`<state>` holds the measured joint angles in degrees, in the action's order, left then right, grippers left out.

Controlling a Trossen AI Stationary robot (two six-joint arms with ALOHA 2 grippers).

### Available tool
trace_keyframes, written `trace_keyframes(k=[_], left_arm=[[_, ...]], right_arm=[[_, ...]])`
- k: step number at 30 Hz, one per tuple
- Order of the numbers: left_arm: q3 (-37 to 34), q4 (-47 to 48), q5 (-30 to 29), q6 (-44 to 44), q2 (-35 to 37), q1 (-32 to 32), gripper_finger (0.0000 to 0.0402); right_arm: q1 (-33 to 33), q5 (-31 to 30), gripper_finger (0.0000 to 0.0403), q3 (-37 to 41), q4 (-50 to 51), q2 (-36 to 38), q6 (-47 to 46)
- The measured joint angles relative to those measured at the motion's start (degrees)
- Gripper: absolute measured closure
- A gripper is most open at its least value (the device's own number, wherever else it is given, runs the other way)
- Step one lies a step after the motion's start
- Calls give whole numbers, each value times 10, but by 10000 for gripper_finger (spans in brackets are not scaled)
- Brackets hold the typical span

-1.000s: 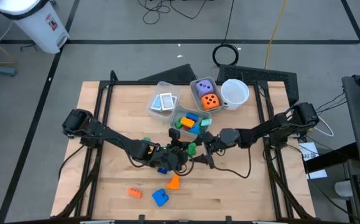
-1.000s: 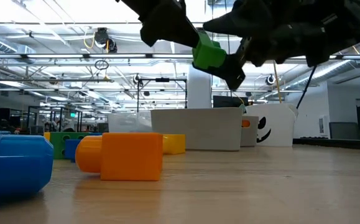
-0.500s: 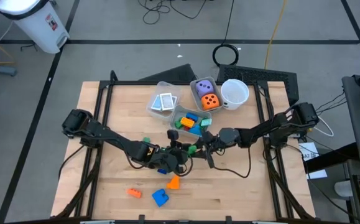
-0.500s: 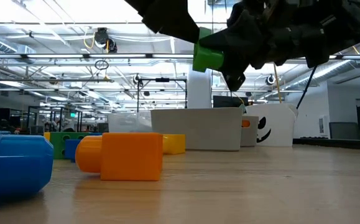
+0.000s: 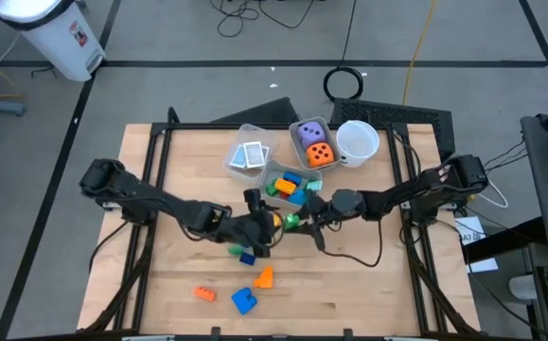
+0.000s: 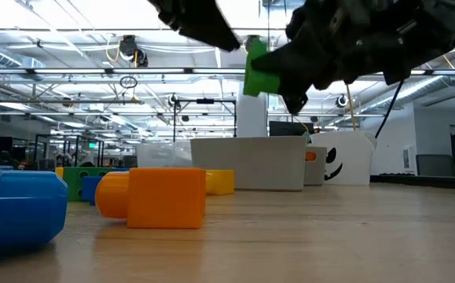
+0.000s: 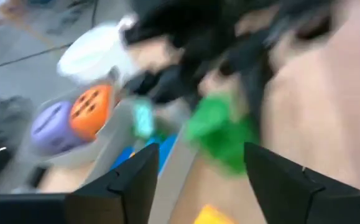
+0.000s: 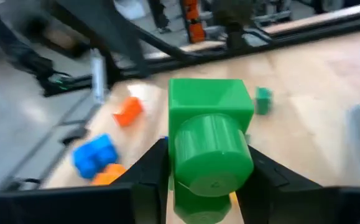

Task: Pick & Place Toys
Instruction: Put the green game piece into the bottom gray bin, then put the yellow game piece into the bottom gray bin

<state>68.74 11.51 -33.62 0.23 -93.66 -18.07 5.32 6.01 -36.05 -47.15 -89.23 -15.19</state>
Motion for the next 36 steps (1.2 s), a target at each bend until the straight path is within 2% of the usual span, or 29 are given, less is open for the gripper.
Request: trace_keyframes(k=[3,5,8,14,18,21,25,31,36], left_arm=[[-44,-50,53,6,33,14,142],[-84,-114,73,7,48,24,134],[-155,-188,77,3,73,41,126],[-267,-316,81,-41,104,69,123],[-284,-342,82,-64,105,75,122],[-284,-341,83,-99,103,76,123],[-283,-347,83,-142,103,76,121],[-283,-353,83,-144,103,76,127],[-283,-356,83,-156,103,76,128]], right_arm=[[-22,-13,301,1,3,0,25],[-38,-52,301,0,12,0,44],[-61,-111,300,0,46,0,78],[-83,-169,293,0,124,1,120],[-84,-181,294,1,149,0,135],[-82,-180,278,1,159,0,153],[-79,-202,235,1,157,6,142],[-49,-238,166,1,172,49,153],[-14,-242,127,1,171,96,176]])
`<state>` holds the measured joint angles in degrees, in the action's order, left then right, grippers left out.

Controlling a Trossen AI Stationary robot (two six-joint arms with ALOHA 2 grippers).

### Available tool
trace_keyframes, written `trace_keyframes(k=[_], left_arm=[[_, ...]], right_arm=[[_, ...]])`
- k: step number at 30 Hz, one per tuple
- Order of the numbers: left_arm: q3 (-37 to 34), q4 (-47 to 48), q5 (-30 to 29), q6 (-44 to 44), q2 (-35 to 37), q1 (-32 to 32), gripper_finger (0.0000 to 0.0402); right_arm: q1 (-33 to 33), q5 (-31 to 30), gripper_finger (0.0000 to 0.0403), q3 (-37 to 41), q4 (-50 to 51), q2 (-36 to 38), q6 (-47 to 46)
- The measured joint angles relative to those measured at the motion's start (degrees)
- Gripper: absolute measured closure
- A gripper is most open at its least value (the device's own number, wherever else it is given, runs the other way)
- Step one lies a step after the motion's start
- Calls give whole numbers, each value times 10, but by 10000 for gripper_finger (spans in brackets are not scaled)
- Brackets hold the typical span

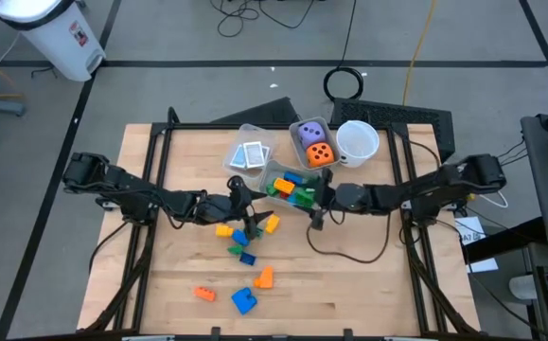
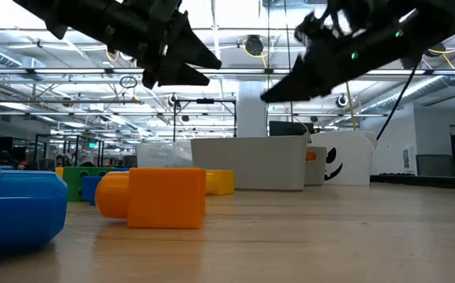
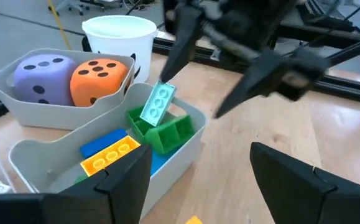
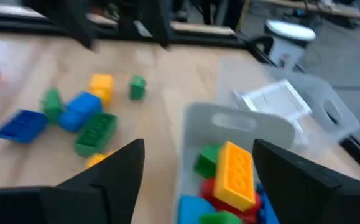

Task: Pick & Place Toys
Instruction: Put the yellow game piece into the bottom gray bin

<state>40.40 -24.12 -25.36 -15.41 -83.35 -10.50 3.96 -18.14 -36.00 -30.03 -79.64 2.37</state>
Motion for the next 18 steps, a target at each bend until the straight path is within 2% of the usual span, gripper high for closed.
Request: trace_keyframes(k=[2,9,13,18], left_arm=[[0,4,7,-15,0,0,128],[1,36,121,-115,-39,-11,128],[36,107,120,-161,-81,-19,128],[136,263,111,-168,-144,-15,128]], right_arm=[[14,1,120,0,5,19,1],[43,0,125,0,1,53,0],[44,0,133,0,0,53,-1],[44,0,137,0,-1,53,-1]])
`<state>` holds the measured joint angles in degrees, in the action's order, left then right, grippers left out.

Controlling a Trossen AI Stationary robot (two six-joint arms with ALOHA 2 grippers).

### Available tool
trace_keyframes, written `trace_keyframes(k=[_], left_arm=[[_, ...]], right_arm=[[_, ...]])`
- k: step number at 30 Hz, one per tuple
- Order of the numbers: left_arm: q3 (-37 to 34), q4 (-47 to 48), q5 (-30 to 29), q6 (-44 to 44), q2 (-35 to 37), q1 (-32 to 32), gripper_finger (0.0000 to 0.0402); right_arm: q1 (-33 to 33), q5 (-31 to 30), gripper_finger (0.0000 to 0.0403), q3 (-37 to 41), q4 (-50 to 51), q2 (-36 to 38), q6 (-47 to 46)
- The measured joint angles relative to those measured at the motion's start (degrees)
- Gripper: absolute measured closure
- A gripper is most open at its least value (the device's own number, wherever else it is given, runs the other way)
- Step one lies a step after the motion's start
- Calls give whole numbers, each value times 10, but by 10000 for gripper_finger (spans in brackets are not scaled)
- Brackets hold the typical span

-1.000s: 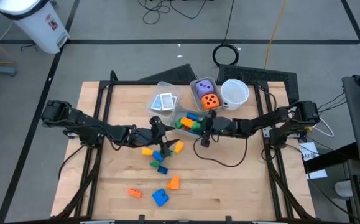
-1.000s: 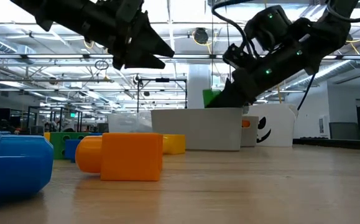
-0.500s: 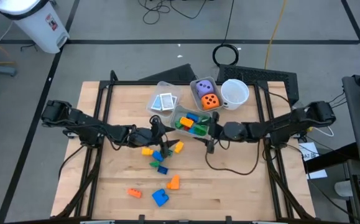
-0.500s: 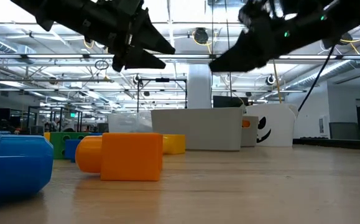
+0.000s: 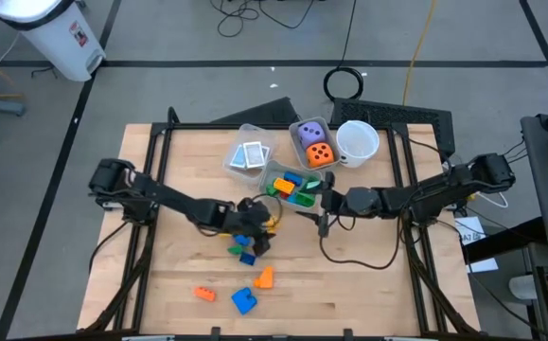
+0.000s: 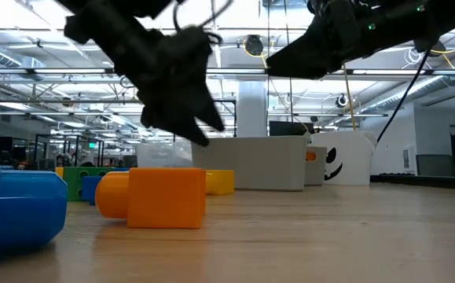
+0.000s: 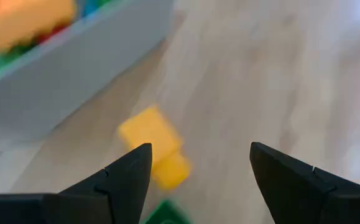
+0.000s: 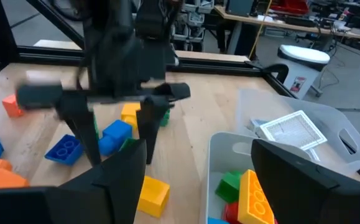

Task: Pick & Place Toys
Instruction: Put the yellow game piece into the bottom gray bin

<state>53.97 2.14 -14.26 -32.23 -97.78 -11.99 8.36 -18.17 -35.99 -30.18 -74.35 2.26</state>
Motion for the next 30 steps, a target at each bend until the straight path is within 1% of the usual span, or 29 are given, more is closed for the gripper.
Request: trace_keyframes(k=[1,5,8,11,18,24,26,30], left_arm=[[19,28,-6,0,-16,2,128],[82,93,-19,0,-70,14,128],[112,116,-22,0,-102,25,128],[125,124,-21,0,-117,32,128],[124,129,-3,-8,-116,41,128],[123,133,42,88,-107,29,128],[122,142,42,98,-94,19,128],[121,165,-5,91,-58,-1,128]], right_arm=[[0,0,137,0,-1,0,0],[0,0,138,0,-2,0,0],[0,0,138,0,3,0,0],[0,0,138,0,8,0,0],[0,0,138,0,14,0,-1],[0,1,138,0,14,0,-1],[0,2,138,0,14,0,-1],[0,2,138,0,14,0,-1]])
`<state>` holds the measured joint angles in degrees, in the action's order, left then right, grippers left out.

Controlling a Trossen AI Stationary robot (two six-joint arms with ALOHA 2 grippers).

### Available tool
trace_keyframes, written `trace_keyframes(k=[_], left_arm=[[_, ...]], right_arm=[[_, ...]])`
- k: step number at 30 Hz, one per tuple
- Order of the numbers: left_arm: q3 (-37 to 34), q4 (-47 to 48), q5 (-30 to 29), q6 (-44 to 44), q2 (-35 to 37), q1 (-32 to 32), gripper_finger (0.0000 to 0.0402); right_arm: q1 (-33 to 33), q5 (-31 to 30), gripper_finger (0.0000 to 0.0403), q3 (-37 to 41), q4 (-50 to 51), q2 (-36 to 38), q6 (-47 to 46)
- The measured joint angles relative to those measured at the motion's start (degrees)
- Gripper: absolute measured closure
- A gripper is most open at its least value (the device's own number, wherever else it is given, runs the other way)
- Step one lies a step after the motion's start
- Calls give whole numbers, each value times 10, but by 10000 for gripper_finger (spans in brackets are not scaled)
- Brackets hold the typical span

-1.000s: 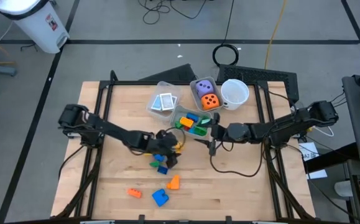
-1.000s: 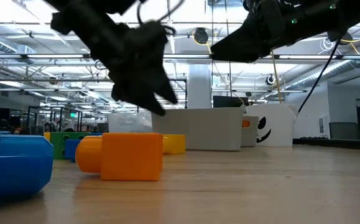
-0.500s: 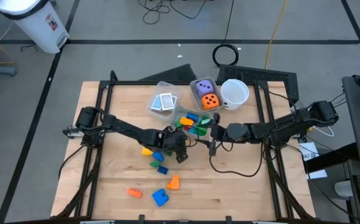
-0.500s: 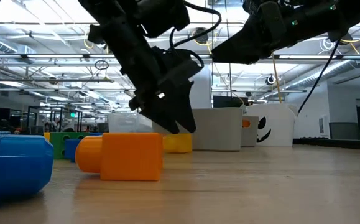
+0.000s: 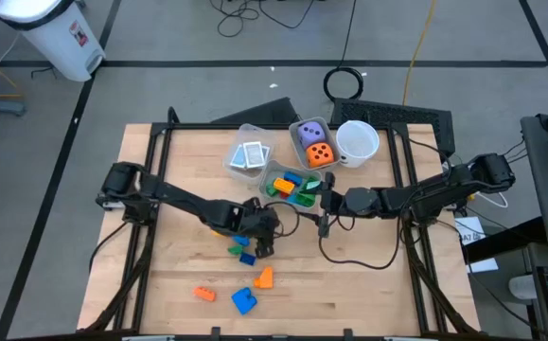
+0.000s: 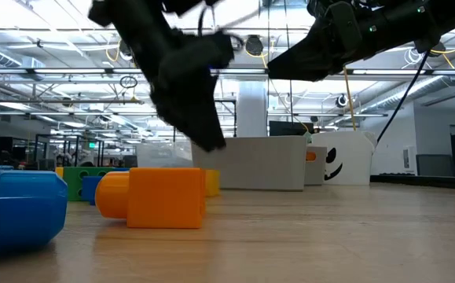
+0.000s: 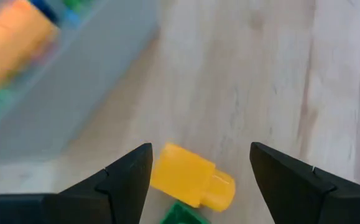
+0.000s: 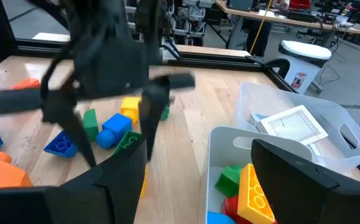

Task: Pick & Place Toys
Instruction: Put the yellow game piece into the bottom gray bin

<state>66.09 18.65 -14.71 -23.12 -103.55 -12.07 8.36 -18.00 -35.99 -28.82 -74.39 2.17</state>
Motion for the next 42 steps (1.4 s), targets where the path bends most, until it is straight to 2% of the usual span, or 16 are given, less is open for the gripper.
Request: trace_keyframes(k=[4,10,14,20,26,34,37,42], left_arm=[[1,18,-54,-37,15,-19,128],[1,27,-59,-168,2,-16,128],[1,26,-22,-229,-8,-1,128],[1,38,25,-255,-44,6,128],[1,28,57,-231,-61,19,128],[1,14,47,-109,-60,11,138],[1,10,45,-75,-60,6,170],[1,5,48,-33,-60,-1,252]], right_arm=[[0,0,138,0,0,0,-4],[0,0,138,0,0,0,-15],[0,0,138,0,0,0,-15],[0,0,138,0,-3,0,-15],[0,0,138,0,-4,0,-15],[0,1,138,0,-2,0,-15],[0,1,138,0,-2,0,-15],[0,1,138,0,-2,0,-15]])
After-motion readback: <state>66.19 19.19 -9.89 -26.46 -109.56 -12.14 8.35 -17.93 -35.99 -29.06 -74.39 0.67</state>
